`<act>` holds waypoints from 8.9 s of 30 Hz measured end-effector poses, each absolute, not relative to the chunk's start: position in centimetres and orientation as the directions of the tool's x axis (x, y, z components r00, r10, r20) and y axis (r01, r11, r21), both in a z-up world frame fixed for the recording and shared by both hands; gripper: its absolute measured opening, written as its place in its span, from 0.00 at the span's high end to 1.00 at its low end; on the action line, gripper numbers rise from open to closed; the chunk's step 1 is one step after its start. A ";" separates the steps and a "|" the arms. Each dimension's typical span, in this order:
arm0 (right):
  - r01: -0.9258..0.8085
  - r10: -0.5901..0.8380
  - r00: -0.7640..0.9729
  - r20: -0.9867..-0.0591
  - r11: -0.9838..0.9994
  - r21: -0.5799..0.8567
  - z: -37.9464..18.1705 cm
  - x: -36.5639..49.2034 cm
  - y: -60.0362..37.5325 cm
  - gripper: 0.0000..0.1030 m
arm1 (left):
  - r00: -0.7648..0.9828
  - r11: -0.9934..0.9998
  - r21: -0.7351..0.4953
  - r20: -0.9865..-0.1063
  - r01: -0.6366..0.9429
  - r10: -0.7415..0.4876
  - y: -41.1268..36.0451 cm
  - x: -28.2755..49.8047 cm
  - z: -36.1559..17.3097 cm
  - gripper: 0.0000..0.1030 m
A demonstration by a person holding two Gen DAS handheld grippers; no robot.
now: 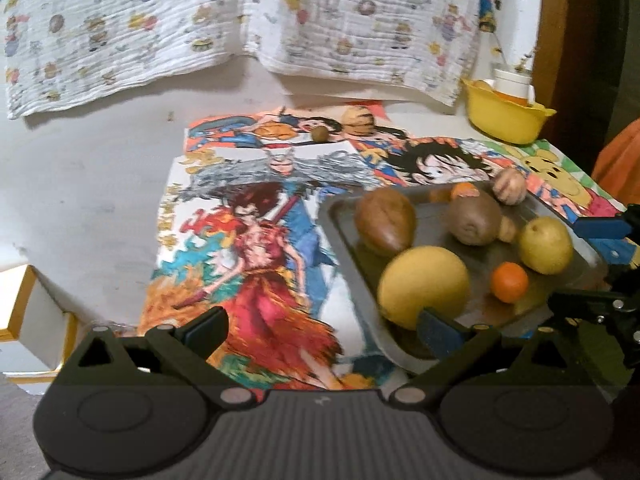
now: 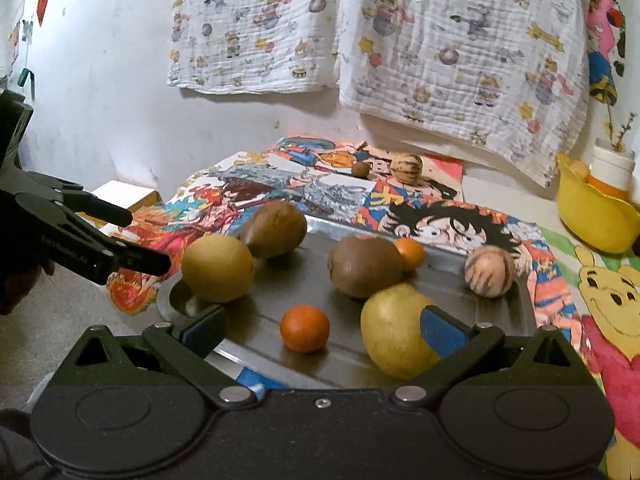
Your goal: Organize fruits
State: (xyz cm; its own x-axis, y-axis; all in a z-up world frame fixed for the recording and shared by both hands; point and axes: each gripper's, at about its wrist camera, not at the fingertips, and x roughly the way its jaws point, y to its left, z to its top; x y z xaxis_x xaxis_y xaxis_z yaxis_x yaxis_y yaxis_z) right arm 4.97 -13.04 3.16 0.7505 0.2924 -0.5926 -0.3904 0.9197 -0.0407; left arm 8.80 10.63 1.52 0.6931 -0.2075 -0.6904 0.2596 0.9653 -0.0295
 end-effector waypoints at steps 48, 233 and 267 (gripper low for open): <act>-0.367 0.330 0.734 -0.593 0.928 0.063 3.7 39.9 -16.9 0.02 | 0.664 0.925 -0.015 -0.691 0.381 -0.285 4.3 39.3 -2.0 0.01; -0.217 0.204 0.878 -0.432 0.976 0.020 -0.2 5.5 -25.5 0.12 | 0.730 0.930 -0.158 -0.582 0.332 -0.359 -4.2 13.9 3.1 0.01; -0.221 0.251 0.921 -0.298 0.966 0.132 1.7 -3.4 -20.5 0.00 | 0.846 0.997 -0.042 -0.527 0.069 -0.081 3.4 0.0 0.5 0.00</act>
